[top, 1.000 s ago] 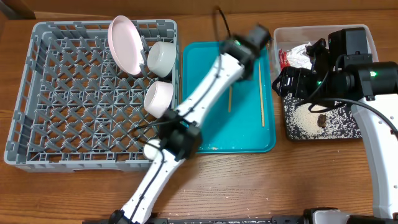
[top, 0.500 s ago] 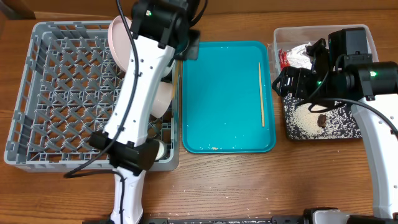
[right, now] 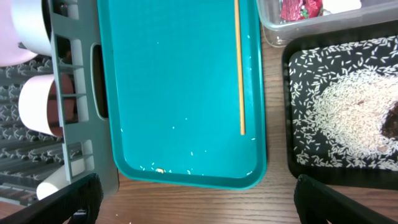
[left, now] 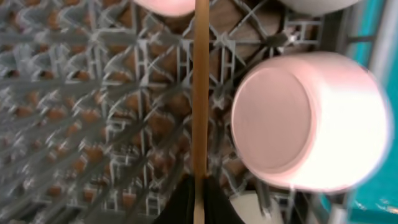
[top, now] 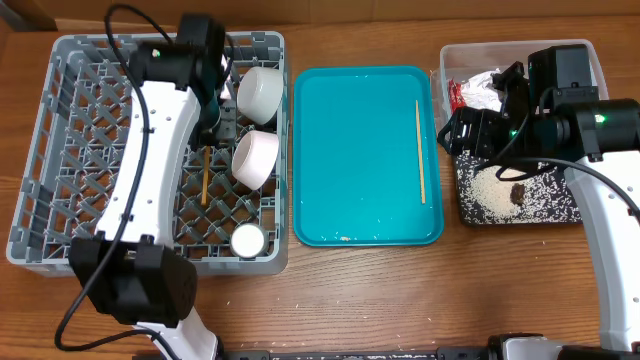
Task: Sort waste into correct bins and load items into the dishwasher
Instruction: 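Place the chopstick into the dish rack with the left gripper, then reach the left gripper back to the tray and grasp the second chopstick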
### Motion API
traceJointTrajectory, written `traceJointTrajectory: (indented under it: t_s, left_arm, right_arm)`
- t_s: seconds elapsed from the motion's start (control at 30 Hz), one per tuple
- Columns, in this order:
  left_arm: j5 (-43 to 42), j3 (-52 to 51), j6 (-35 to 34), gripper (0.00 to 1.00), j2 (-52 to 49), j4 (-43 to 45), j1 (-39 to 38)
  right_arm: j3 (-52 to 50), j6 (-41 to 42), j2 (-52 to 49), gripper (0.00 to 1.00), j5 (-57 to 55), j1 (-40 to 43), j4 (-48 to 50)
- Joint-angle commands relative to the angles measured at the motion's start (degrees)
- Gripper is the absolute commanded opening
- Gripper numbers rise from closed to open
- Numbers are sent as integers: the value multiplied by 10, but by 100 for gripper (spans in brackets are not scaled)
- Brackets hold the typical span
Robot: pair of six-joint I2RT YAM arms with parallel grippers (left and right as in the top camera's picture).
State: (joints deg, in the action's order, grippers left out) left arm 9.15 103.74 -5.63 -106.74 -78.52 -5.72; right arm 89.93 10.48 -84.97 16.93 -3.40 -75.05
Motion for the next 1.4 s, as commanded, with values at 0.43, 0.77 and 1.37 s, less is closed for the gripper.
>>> traceJointTrajectory:
  t_s: [0.43,0.77,1.37]
  left_arm:
    - [-30,-154,72,55,7,153,33]
    - [-204,10,-142,48,-7,224,-83]
    - [-64,10,-357,58,-280,529,-377]
  right_arm:
    - [1,-1,0,100,-4,3,2]
    - [1,-1,0,100,-4,3,2]
    - [1,-1,0,100,-4,3,2]
